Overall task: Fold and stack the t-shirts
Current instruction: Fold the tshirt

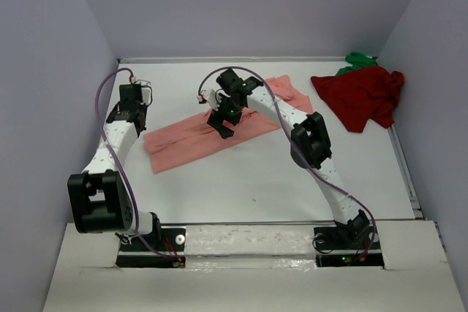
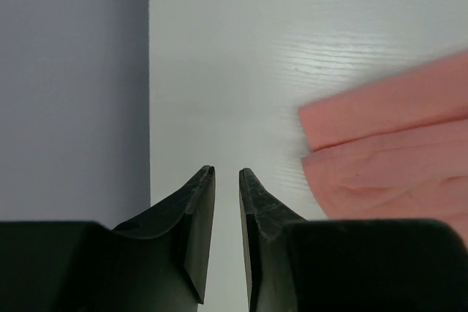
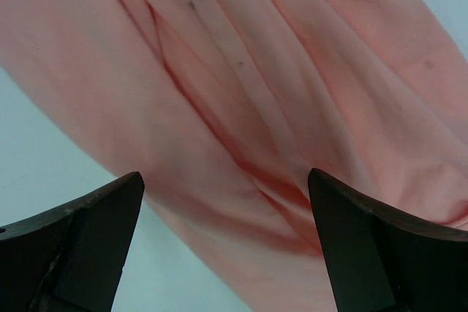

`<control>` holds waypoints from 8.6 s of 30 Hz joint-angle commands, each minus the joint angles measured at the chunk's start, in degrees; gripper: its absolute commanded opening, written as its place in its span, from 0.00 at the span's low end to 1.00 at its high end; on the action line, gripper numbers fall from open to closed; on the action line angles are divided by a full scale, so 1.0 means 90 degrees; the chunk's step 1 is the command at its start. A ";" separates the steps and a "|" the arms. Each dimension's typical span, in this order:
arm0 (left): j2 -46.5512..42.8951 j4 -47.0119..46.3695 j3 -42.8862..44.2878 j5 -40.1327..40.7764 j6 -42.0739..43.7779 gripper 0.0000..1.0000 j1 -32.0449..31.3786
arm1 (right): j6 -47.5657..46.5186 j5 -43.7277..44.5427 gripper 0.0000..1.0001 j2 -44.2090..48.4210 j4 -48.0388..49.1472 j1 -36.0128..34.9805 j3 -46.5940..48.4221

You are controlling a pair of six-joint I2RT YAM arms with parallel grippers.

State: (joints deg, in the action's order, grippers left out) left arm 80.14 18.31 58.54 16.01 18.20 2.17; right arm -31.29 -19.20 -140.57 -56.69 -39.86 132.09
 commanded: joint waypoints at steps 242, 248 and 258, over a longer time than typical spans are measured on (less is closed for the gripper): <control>0.1310 0.1326 0.0331 -0.3293 0.0957 0.18 -0.3698 | 0.1250 0.1675 1.00 0.5345 0.0604 0.2787 -0.5546; 0.1389 0.1247 0.0146 -0.3780 0.0898 0.17 -0.4001 | 0.1289 0.1548 1.00 0.5405 0.0722 0.3188 -0.5761; 0.1213 0.1813 0.0263 -0.5020 0.1259 0.18 -0.4148 | 0.1318 0.1567 1.00 0.5258 0.0732 0.3188 -0.5693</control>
State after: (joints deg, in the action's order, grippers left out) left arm 93.12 30.63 59.86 -21.98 27.14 -34.83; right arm -19.70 -4.97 -93.38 -52.03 -10.96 80.40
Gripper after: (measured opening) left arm 0.174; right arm 0.995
